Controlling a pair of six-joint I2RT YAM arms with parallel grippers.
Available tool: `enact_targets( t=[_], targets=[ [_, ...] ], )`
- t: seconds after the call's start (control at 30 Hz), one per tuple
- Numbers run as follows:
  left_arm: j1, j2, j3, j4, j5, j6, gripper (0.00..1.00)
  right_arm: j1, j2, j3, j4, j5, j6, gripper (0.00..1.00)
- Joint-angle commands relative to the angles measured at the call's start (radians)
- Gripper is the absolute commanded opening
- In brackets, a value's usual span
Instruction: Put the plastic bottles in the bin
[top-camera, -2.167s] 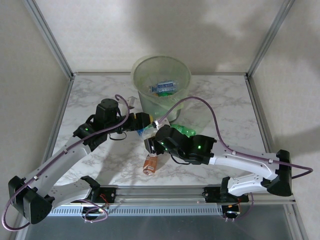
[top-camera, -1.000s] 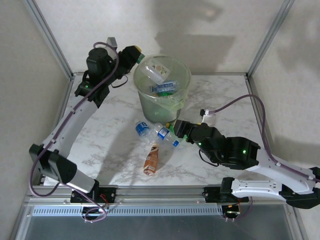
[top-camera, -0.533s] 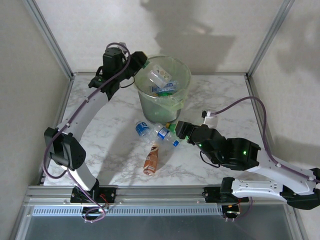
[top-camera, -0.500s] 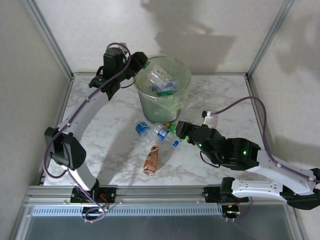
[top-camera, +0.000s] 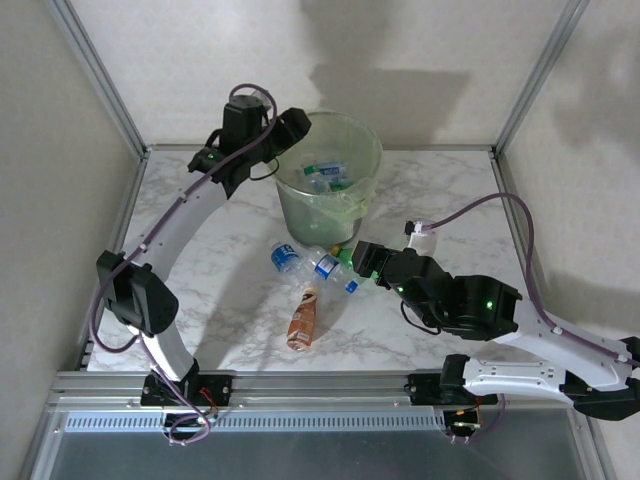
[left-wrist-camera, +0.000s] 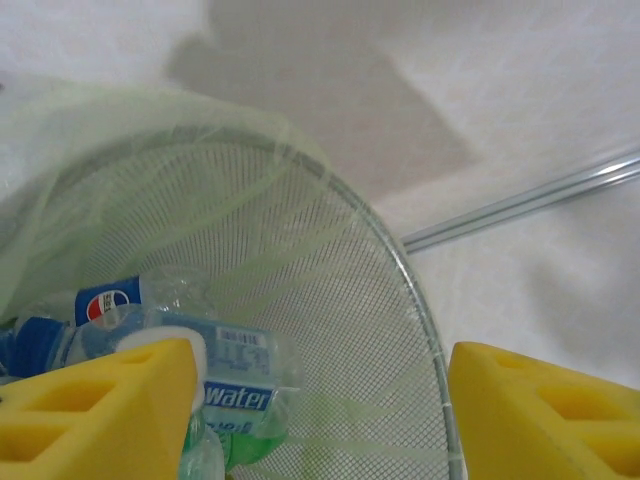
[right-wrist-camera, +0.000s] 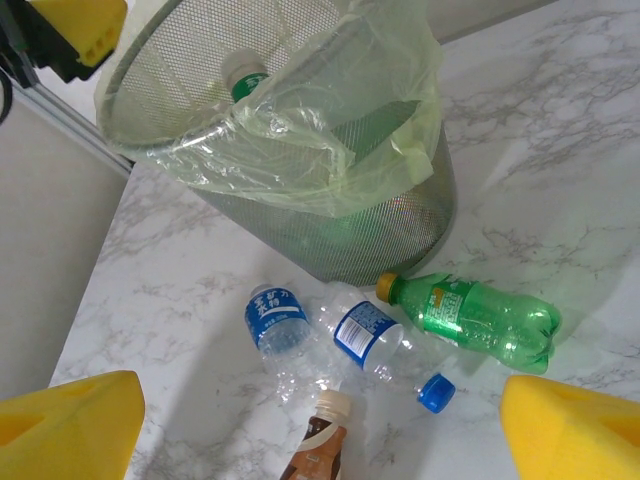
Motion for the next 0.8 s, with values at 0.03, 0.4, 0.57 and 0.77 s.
enact_targets(
  t=[0.03, 0.4, 0.57, 0.77],
  targets=[
    [-0.004, -0.027, 0.082, -0.073, -0.107, 0.072, 0.68, -0.009, -0.01, 0.014, -0.018, 0.027, 0.007, 0.92],
    [-0.004, -0.357, -0.116, 0.006, -0.197, 0.148, 0.74, -0.018, -0.003, 0.02, -0.014, 0.034, -0.007, 0.92],
    [-0.004, -0.574, -0.349, 0.029, -0.199, 0.179, 0.75, -0.022, -0.003, 0.0, -0.003, 0.026, -0.007, 0.93],
    [-0.002, -0.771, -0.622, -0.01, -0.209, 0.125, 0.78, -0.033, 0.013, -0.043, 0.05, -0.029, -0.025, 0.94]
  ],
)
